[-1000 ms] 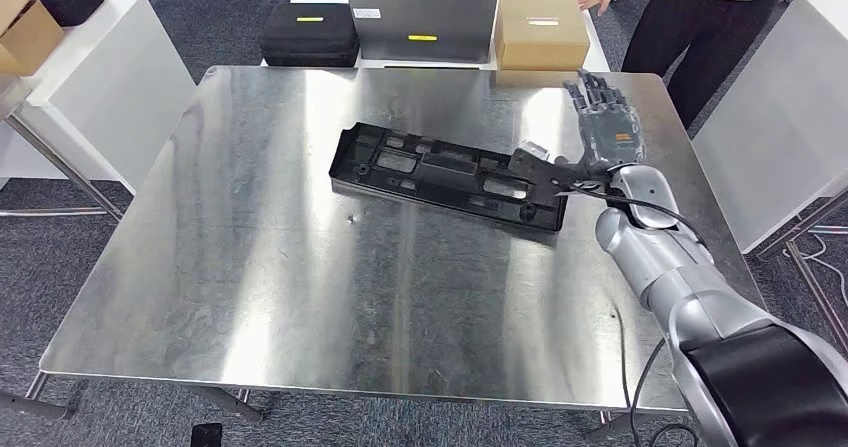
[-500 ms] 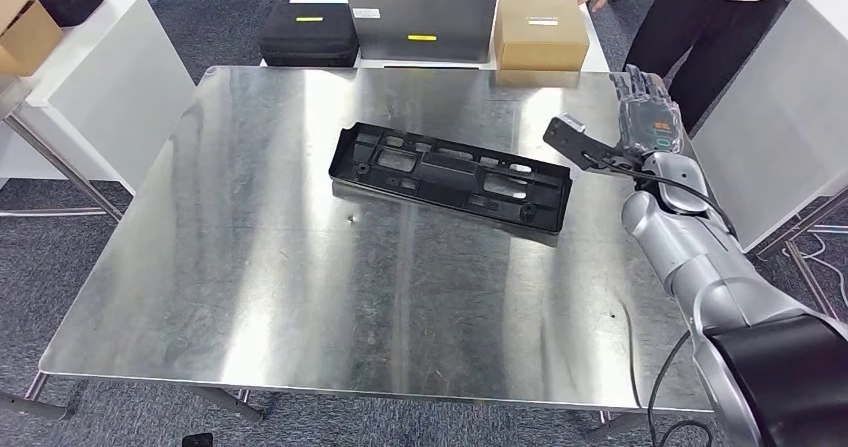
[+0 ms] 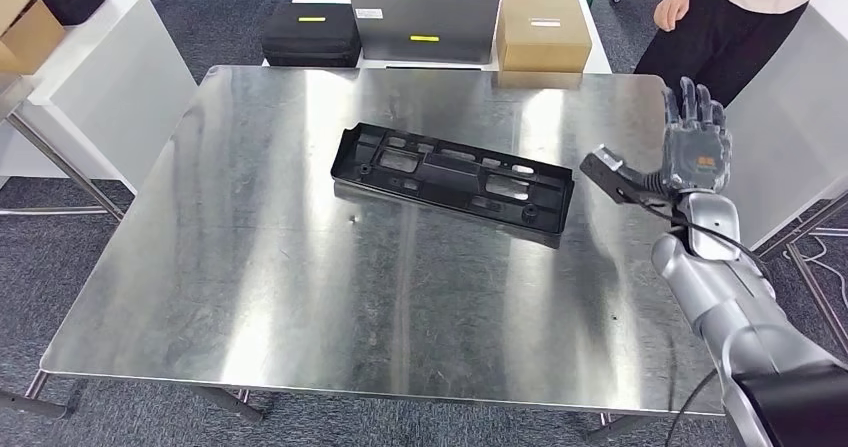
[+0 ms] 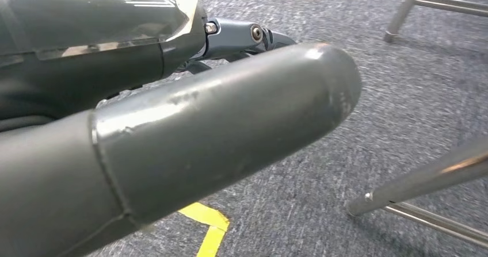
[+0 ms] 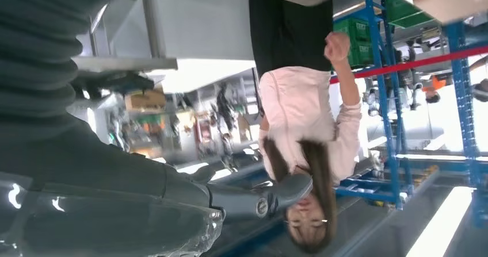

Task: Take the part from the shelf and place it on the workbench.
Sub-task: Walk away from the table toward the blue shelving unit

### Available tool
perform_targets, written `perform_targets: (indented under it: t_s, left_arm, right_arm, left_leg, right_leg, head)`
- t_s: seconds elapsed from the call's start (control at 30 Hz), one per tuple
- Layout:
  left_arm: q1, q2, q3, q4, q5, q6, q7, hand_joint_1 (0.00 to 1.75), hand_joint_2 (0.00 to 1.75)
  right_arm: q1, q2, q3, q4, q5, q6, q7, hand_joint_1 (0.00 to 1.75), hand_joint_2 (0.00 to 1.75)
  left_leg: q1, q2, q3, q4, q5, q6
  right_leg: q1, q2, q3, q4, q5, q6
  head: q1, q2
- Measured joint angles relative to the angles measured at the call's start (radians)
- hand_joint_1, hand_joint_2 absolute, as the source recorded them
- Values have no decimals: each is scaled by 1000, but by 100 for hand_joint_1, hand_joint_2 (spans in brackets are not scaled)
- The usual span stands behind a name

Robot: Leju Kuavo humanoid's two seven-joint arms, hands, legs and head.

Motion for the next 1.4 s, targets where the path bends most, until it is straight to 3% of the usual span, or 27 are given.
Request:
perform_targets:
  t_s: [0.17, 0.27, 0.4, 0.57, 0.7, 0.83, 0.93, 1.1, 1.2, 1.3, 1.4]
  left_arm:
    - [9, -9, 36, 0, 38, -3, 5, 0, 0]
    - [14, -13, 52, 0, 38, 3, 10, 0, 0]
    - [24, -15, 60, 0, 33, 14, 28, 0, 0]
    - [27, -9, 76, 0, 47, -6, -5, 0, 0]
    - [23, -8, 90, 0, 60, -17, -23, 0, 0]
    - [18, -15, 99, 0, 62, -21, -10, 0, 0]
    - [15, -23, 101, 0, 63, -22, 0, 0, 0]
    - [14, -38, 110, 0, 77, -23, 9, 0, 0]
    - [13, -47, 119, 1, 82, -17, 25, 0, 0]
    - [14, -57, 124, 2, 80, 4, 52, 0, 0]
    - [15, -66, 125, 4, 72, 30, 82, 0, 0]
  right_arm:
    - [188, -111, -80, -194, -6, 17, -29, 0, 0]
    - [376, -214, -171, -380, -49, 35, -35, 0, 0]
    - [717, -358, -375, -648, -137, 54, -42, 0, 0]
    - [1064, -509, -714, -946, -262, 202, -82, 0, 0]
    - [1194, -583, -911, -1116, -331, 325, -86, 0, 0]
    - [1234, -685, -1067, -1219, -426, 445, -59, 0, 0]
    - [1264, -728, -1171, -1278, -455, 514, -58, 0, 0]
    - [1328, -730, -1318, -1369, -488, 589, -78, 0, 0]
    - [1392, -688, -1416, -1456, -502, 639, -118, 0, 0]
    - [1447, -562, -1531, -1593, -468, 624, -247, 0, 0]
    - [1487, -330, -1603, -1738, -363, 525, -495, 0, 0]
  left_leg:
    - [0, -2, -2, 2, -2, 3]
    - [0, -10, -3, 3, -4, 7]
    - [-2, -20, -6, 4, -6, 10]
    - [-6, -9, -7, 3, -13, 16]
    - [-10, 3, -1, 3, -17, 19]
    - [-13, 6, 3, 3, -14, 20]
    - [-13, 6, 4, 4, -13, 20]
    - [-13, 5, 5, 4, -13, 21]
    - [-13, 5, 6, 4, -14, 22]
    - [-10, 3, 7, 4, -16, 20]
    - [-6, 2, 9, 3, -21, 15]
  right_leg:
    - [0, -3, -1, -1, 0, 0]
    - [0, -13, 3, -4, -3, 3]
    - [-1, -22, 5, -5, -6, 7]
    - [-4, -13, 3, -5, -8, 9]
    - [-8, -2, 4, -5, -8, 9]
    - [-11, 1, 5, -5, -7, 10]
    - [-11, 1, 6, -5, -7, 10]
    - [-12, 1, 6, -5, -7, 11]
    - [-12, 1, 6, -5, -7, 11]
    - [-10, 0, 5, -5, -10, 12]
    - [-7, 0, 8, -5, -13, 9]
  head:
    - [0, 0]
    - [0, 0]
    - [0, 0]
    - [-1, 0]
    - [0, 0]
    - [-1, 0]
    - [0, 0]
    - [0, 0]
    - [-1, 0]
    - [0, 0]
    - [0, 0]
